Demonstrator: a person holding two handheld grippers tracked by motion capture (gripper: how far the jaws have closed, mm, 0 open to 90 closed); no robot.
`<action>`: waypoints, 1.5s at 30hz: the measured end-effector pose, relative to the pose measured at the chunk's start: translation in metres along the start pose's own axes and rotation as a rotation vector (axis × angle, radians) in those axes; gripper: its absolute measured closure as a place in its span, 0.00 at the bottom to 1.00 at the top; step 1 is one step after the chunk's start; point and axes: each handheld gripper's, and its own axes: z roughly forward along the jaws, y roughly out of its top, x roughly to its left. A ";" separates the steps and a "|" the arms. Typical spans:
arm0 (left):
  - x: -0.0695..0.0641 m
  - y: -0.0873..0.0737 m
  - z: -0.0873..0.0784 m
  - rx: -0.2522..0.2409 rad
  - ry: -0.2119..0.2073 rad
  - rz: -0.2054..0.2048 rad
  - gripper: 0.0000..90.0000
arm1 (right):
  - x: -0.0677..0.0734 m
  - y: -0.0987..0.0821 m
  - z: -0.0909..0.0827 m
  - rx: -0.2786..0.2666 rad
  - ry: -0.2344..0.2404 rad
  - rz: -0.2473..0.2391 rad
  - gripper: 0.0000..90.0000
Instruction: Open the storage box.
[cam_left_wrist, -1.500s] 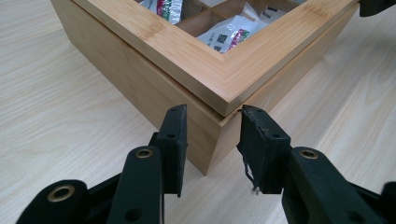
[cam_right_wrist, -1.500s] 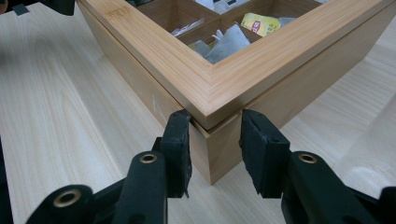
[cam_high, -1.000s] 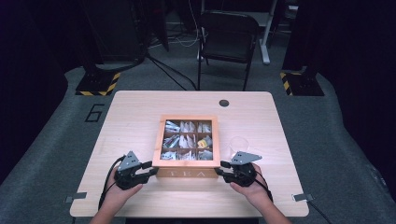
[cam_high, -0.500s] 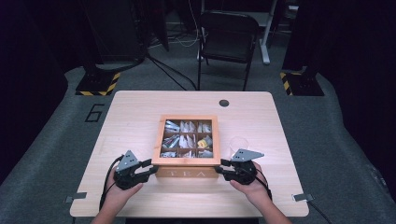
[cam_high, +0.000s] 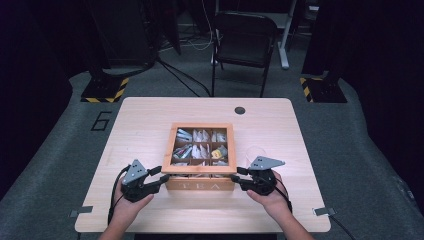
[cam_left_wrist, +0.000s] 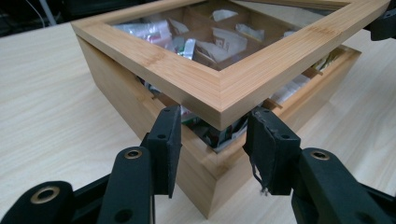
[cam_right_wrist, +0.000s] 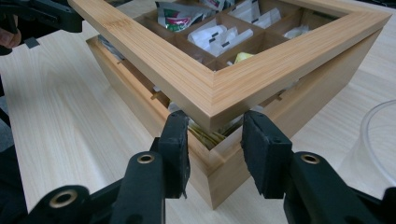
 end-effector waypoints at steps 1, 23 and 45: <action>0.000 0.001 -0.001 0.000 0.001 0.000 0.62 | 0.000 0.001 -0.001 -0.003 -0.001 0.001 0.68; -0.006 0.015 -0.005 -0.104 0.099 0.014 0.57 | 0.002 0.021 -0.006 -0.075 -0.076 -0.075 0.57; -0.007 0.029 0.010 -0.225 0.200 -0.009 0.59 | -0.004 0.044 -0.014 -0.125 -0.078 -0.057 0.57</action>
